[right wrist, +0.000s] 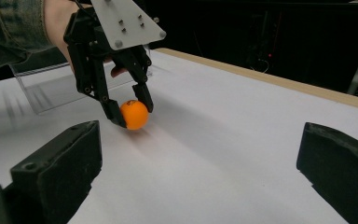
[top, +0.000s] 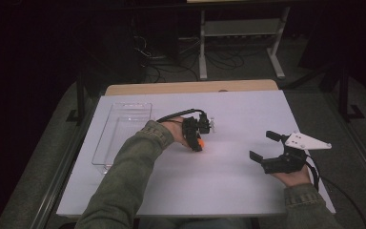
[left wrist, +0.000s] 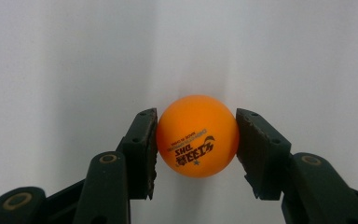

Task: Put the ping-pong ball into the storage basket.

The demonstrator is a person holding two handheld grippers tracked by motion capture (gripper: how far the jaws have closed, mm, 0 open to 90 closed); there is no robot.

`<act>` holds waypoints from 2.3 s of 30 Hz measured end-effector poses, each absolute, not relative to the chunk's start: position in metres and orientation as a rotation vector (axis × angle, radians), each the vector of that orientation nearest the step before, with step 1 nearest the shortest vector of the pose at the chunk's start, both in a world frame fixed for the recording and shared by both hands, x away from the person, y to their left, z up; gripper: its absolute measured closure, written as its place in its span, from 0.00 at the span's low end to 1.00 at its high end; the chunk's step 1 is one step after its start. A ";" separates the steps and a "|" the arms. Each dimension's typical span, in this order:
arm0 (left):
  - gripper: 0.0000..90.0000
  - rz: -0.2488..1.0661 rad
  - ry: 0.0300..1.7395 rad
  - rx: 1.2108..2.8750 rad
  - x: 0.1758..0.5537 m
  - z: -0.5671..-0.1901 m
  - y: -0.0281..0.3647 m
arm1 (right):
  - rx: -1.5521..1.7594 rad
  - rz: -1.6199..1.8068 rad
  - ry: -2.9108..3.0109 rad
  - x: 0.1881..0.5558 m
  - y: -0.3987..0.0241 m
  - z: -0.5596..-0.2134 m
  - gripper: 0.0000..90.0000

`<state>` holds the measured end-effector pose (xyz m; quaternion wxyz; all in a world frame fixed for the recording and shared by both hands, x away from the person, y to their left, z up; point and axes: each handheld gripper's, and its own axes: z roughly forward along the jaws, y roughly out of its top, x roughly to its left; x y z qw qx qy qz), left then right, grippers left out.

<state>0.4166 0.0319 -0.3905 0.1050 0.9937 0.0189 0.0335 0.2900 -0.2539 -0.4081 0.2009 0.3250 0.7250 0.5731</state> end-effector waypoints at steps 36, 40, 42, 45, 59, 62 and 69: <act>0.56 0.157 0.060 2.866 0.392 -0.331 0.058 | 0.889 1.586 2.053 0.289 -0.249 -0.409 0.00; 0.56 0.168 0.077 2.853 0.390 -0.324 0.063 | 0.888 1.587 2.052 0.289 -0.249 -0.409 0.00; 0.56 0.171 0.081 2.847 0.389 -0.320 0.066 | 0.891 1.588 2.052 0.289 -0.249 -0.409 0.00; 0.56 0.180 0.087 2.843 0.387 -0.314 0.070 | 0.896 1.592 2.048 0.289 -0.249 -0.409 0.00; 0.56 0.211 0.112 2.832 0.380 -0.296 0.089 | 0.896 1.581 2.054 0.290 -0.249 -0.410 0.00; 0.56 0.225 0.124 2.823 0.378 -0.291 0.095 | 0.898 1.580 2.054 0.289 -0.249 -0.409 0.00; 0.56 0.248 0.124 2.816 0.373 -0.277 0.102 | 0.897 1.578 2.055 0.289 -0.248 -0.409 0.00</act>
